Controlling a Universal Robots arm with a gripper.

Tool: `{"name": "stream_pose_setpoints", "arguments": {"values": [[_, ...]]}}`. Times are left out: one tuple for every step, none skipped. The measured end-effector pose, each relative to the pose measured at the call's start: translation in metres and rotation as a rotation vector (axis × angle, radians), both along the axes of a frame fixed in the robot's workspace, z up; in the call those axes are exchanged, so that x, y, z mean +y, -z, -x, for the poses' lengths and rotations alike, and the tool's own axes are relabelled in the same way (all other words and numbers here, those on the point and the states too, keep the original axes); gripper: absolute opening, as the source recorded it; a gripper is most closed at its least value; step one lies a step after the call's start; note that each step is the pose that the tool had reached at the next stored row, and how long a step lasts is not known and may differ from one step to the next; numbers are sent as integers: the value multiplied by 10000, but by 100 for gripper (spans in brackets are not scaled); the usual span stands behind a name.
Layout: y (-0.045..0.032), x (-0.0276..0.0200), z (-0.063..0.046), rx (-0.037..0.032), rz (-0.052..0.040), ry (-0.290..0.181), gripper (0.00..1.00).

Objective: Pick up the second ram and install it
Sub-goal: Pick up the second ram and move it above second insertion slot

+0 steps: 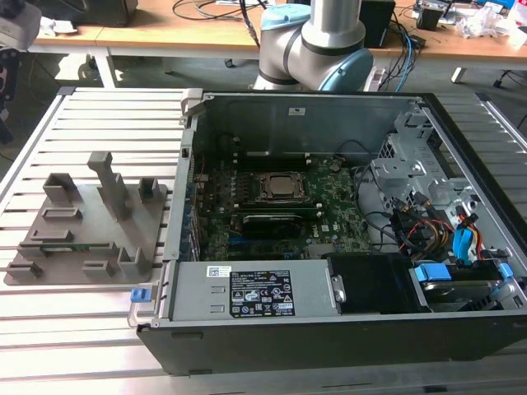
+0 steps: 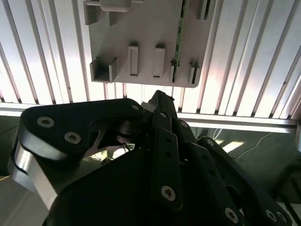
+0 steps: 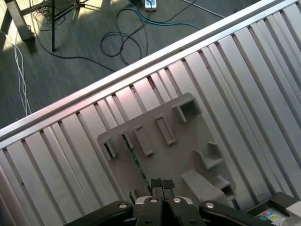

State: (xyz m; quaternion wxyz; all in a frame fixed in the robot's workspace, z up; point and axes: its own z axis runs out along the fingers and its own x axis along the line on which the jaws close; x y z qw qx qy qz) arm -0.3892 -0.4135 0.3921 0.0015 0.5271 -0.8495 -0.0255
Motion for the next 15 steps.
{"name": "stream_pose_setpoints", "arguments": {"values": [[0, 0, 0, 1, 0, -83, 11], [0, 0, 0, 0, 0, -147, 11], [0, 0, 0, 0, 0, -235, 11], [0, 0, 0, 0, 0, -313, 11], [0, 0, 0, 0, 1, -455, 11], [0, 0, 0, 0, 0, -608, 11], [0, 0, 0, 0, -1, -723, 11], [0, 0, 0, 0, 0, -792, 11], [0, 0, -1, 1, 0, -855, 11], [0, 0, 0, 0, 0, -988, 11], [0, 0, 0, 0, 0, -1105, 11], [0, 0, 0, 0, 0, -1279, 11], [0, 0, 0, 0, 0, -1456, 11], [0, 0, 0, 0, 0, -1549, 11], [0, 0, 0, 0, 0, -1617, 11]]}}
